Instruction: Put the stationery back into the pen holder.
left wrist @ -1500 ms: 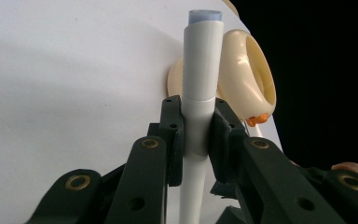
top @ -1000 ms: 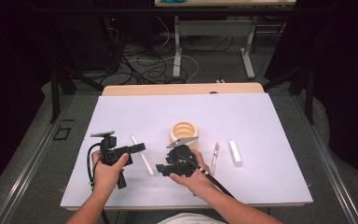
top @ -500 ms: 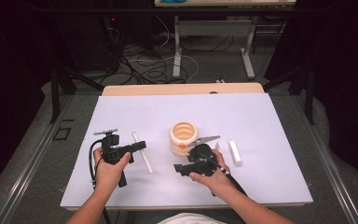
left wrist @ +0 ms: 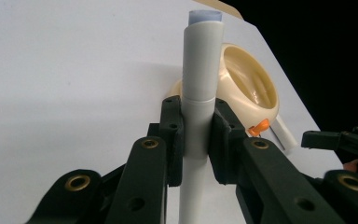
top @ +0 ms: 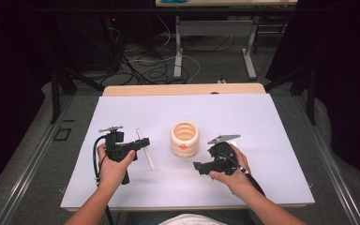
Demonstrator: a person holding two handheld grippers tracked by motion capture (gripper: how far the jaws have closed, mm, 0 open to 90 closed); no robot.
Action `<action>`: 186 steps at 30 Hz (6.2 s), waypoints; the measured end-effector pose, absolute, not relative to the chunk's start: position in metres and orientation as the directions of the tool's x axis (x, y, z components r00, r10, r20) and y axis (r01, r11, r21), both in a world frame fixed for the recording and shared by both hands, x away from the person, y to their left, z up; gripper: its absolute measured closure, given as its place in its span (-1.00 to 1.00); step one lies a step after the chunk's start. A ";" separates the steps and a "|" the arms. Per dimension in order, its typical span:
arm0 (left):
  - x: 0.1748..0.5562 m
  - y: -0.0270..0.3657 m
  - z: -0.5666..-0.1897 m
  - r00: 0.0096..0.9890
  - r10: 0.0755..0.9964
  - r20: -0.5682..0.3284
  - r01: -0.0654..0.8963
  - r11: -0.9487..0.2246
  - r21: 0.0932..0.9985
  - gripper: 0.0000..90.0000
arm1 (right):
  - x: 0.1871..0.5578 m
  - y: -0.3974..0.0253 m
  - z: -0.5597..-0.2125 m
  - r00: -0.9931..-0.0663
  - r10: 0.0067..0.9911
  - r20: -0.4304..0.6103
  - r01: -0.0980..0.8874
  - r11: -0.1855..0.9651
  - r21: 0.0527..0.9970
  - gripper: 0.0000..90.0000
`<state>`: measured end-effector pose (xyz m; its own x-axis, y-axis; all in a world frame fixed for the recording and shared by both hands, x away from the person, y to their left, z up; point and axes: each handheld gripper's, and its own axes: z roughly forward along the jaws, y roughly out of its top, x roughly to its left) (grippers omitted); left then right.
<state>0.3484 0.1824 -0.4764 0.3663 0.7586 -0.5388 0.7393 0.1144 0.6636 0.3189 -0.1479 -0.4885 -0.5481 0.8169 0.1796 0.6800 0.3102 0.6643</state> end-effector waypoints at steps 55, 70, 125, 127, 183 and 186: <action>0.410 0.070 -0.420 0.505 0.803 -0.317 0.589 -0.052 0.807 0.73 | 0.323 -0.189 -0.506 -0.483 0.858 0.174 0.715 0.272 0.644 -1.00; 0.417 0.053 -0.443 0.500 0.822 -0.272 0.645 -0.144 0.750 0.73 | 0.324 -0.190 -0.507 -0.481 0.859 0.174 0.719 0.272 0.640 -1.00; 0.397 0.062 -0.452 0.611 0.738 -0.285 0.564 -0.153 0.811 -0.38 | 0.327 -0.197 -0.502 -0.444 0.876 0.189 0.733 0.234 0.639 -0.78; 0.395 0.062 -0.452 0.612 0.733 -0.296 0.573 -0.153 0.805 -0.42 | 0.327 -0.197 -0.501 -0.439 0.878 0.192 0.735 0.228 0.639 -0.75; 0.348 -0.010 -0.486 0.618 0.614 -0.491 0.751 -0.276 0.599 0.01 | 0.342 -0.246 -0.491 -0.310 0.933 0.186 0.719 0.101 0.688 -0.65; 0.346 -0.014 -0.490 0.609 0.627 -0.487 0.758 -0.279 0.589 0.08 | 0.342 -0.247 -0.491 -0.300 0.935 0.189 0.720 0.092 0.688 -0.65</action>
